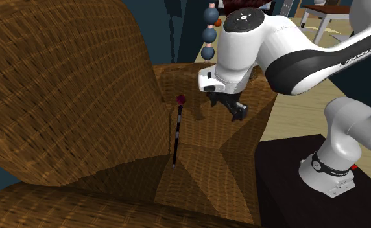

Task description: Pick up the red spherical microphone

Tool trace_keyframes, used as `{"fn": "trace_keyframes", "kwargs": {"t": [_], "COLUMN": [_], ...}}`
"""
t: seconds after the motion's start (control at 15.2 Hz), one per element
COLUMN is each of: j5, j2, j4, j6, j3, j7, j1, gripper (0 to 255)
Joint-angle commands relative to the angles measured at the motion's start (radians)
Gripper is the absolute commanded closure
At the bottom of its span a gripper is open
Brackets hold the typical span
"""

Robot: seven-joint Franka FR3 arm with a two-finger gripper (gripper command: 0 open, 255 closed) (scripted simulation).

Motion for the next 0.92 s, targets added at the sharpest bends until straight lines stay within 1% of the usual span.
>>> {"fn": "trace_keyframes", "kwargs": {"t": [0.0,0.86], "j5": [-0.040,-0.313], "j2": [0.094,0.603], "j4": [0.058,0.409], "j6": [0.019,0.100], "j3": [-0.002,0.017], "j7": [-0.066,-0.410], "j1": [0.003,0.028], "gripper": [0,0]}}
